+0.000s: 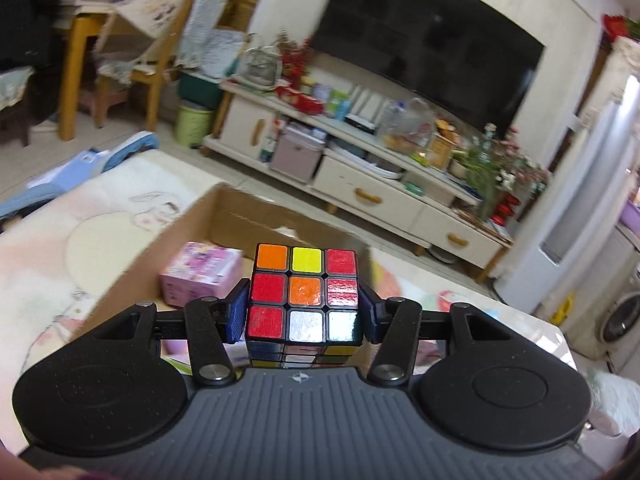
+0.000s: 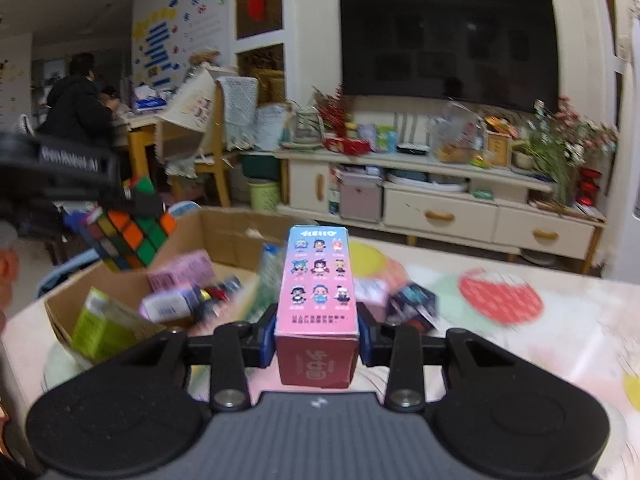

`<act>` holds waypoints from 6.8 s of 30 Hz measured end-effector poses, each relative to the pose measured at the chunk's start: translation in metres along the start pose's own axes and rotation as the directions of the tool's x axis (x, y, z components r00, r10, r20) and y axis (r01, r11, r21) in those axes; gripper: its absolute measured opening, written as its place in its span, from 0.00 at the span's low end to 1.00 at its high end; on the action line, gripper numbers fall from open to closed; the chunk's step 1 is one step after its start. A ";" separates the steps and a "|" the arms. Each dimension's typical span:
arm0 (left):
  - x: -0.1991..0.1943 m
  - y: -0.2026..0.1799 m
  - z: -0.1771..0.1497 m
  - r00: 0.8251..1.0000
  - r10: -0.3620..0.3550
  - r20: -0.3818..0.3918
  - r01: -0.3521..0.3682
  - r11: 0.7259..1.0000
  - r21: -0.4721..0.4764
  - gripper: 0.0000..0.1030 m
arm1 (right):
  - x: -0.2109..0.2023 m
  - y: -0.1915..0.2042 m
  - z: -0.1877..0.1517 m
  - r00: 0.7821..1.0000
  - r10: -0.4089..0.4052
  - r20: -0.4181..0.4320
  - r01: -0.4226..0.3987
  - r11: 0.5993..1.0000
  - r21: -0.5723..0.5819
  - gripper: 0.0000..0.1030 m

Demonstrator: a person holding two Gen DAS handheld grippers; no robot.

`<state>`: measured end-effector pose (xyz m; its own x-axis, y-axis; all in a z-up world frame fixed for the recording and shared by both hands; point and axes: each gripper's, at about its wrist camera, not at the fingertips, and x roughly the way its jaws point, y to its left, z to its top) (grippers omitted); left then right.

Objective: Organize rigid objects
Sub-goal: 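Drop the Rubik's cube into the cardboard box with the left tool while the right drops the blind box, then move both tools back over the table toward the pink cube box and space cube, then grasp the pink patterned cube box with the left tool while the right grasps the space-print cube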

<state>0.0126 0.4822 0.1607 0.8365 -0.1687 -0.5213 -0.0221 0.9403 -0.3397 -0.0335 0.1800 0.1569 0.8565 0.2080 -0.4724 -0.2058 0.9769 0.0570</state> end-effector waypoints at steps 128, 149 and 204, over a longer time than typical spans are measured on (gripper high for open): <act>0.019 -0.074 -0.054 0.996 0.014 -0.092 0.022 0.925 0.379 1.00 | 0.140 -0.127 -0.051 0.993 -0.030 -0.114 0.022 0.998 -0.067 0.58; 0.063 -0.104 -0.104 0.997 0.060 -0.056 -0.037 0.938 0.343 1.00 | 0.048 -0.146 -0.079 0.978 -0.176 -0.108 0.177 0.984 -0.002 0.56; 0.156 -0.105 -0.102 0.992 0.111 0.056 -0.124 0.893 0.433 0.99 | 0.055 -0.186 -0.090 0.980 -0.119 -0.158 0.139 0.983 0.122 0.60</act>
<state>0.0899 0.3268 0.0351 0.8581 -0.0467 -0.5113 0.1135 0.9885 0.1002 0.0092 0.0053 0.0414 0.7895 0.0797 -0.6085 -0.0251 0.9949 0.0978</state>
